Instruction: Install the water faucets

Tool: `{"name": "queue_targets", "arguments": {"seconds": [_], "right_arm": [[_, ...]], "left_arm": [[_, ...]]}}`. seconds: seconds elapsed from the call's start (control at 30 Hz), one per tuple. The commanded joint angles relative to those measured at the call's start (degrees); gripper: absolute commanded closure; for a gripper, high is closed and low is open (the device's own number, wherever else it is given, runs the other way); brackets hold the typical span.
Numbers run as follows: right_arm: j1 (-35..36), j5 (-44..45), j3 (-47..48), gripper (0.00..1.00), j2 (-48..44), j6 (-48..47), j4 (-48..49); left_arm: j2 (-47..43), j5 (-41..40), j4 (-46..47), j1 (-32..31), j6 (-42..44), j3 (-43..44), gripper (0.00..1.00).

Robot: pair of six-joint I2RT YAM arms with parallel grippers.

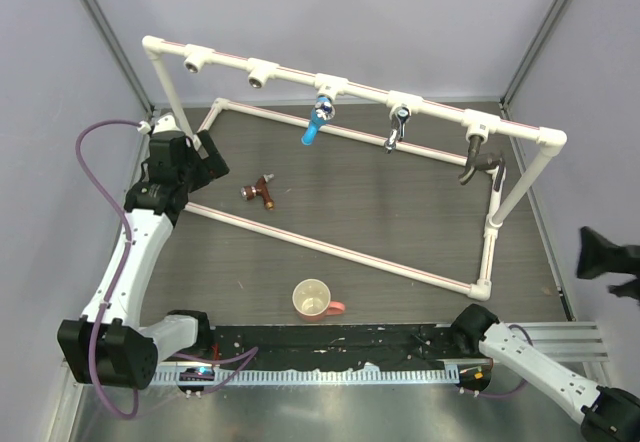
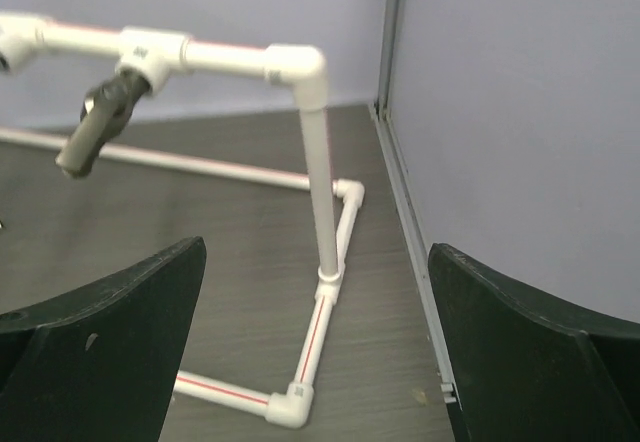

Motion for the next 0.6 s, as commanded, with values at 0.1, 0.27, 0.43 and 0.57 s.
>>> {"name": "queue_targets", "arguments": {"seconds": [0.1, 0.27, 0.43, 0.57], "right_arm": [[-0.19, -5.01, -16.64, 0.00, 4.03, 4.57, 6.80], [1.39, -3.08, -23.76, 0.00, 8.85, 7.13, 12.97], [1.57, 0.69, -26.41, 0.00, 13.08, 6.87, 20.89], [1.57, 3.95, -27.54, 0.00, 16.33, 7.30, 24.66]], "left_arm": [[-2.04, 0.89, 2.18, 0.29, 0.25, -0.27, 0.00], [-2.83, 1.68, 2.18, 0.38, 0.25, -0.10, 0.00], [-3.88, 1.24, 2.18, 0.47, 0.43, -0.19, 0.00], [-4.06, 2.47, 2.26, 1.25, 0.16, -0.10, 0.00]]}}
